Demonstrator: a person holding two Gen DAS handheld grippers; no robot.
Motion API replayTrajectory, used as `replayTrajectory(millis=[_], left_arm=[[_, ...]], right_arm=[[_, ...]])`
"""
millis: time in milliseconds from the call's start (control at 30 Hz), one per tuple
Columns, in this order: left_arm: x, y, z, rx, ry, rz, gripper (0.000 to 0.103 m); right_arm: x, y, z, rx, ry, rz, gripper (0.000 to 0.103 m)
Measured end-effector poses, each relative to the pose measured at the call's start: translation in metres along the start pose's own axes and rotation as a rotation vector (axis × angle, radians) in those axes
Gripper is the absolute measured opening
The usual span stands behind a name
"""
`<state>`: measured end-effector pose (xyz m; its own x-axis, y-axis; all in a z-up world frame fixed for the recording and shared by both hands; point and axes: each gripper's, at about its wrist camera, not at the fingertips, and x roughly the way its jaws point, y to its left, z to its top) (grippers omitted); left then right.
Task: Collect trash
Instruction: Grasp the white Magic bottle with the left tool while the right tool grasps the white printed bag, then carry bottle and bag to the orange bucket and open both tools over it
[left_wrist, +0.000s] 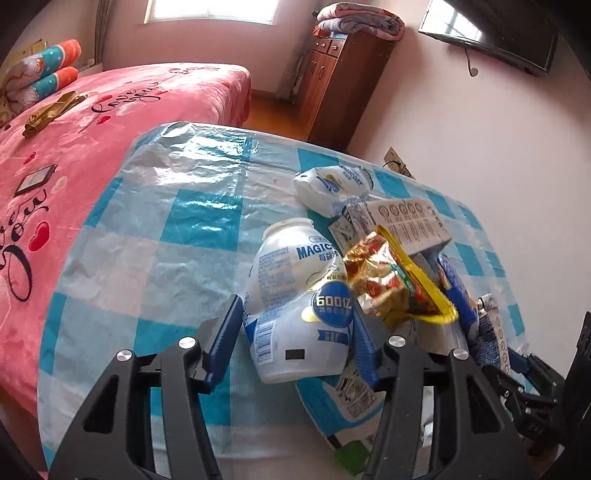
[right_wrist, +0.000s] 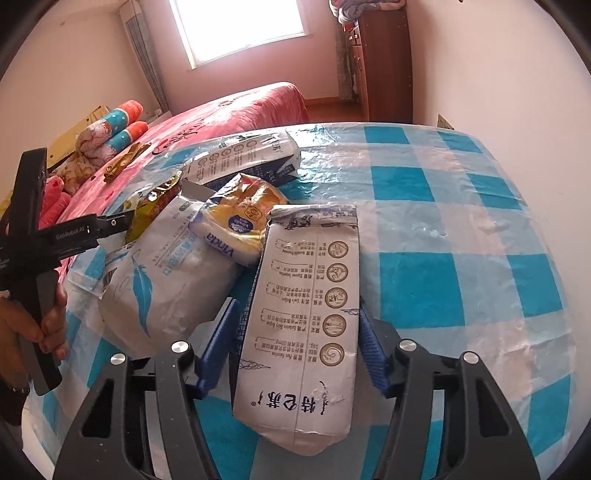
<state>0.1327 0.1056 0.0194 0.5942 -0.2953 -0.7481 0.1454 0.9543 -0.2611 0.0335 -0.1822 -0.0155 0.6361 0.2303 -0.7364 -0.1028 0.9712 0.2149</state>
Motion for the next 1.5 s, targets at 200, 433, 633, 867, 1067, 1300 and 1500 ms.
replayTrajectory(millis=[200, 433, 633, 867, 1067, 1300, 1500], left_arm=[[-0.019, -0.002, -0.015, 0.019, -0.002, -0.018, 0.039], [-0.036, -0.002, -0.035, 0.022, -0.002, -0.034, 0.034], [-0.055, -0.001, -0.055, 0.016, -0.026, -0.042, 0.03], [-0.077, 0.006, -0.08, -0.007, -0.034, -0.062, 0.027], [-0.093, 0.011, -0.096, -0.019, -0.036, -0.075, 0.022], [-0.109, 0.016, -0.115, -0.032, -0.044, -0.092, 0.021], [-0.122, 0.023, -0.132, -0.048, -0.049, -0.11, 0.021]], right_arm=[[-0.01, -0.006, -0.009, 0.012, 0.003, 0.011, 0.06], [-0.027, -0.007, -0.025, 0.013, 0.003, 0.015, 0.06], [-0.039, -0.002, -0.04, 0.007, 0.01, 0.032, 0.06], [-0.052, 0.02, -0.059, -0.037, 0.017, 0.052, 0.06], [-0.061, 0.032, -0.068, -0.054, 0.016, 0.061, 0.06], [-0.071, 0.043, -0.077, -0.071, 0.012, 0.069, 0.06], [-0.08, 0.054, -0.081, -0.077, 0.01, 0.096, 0.06]])
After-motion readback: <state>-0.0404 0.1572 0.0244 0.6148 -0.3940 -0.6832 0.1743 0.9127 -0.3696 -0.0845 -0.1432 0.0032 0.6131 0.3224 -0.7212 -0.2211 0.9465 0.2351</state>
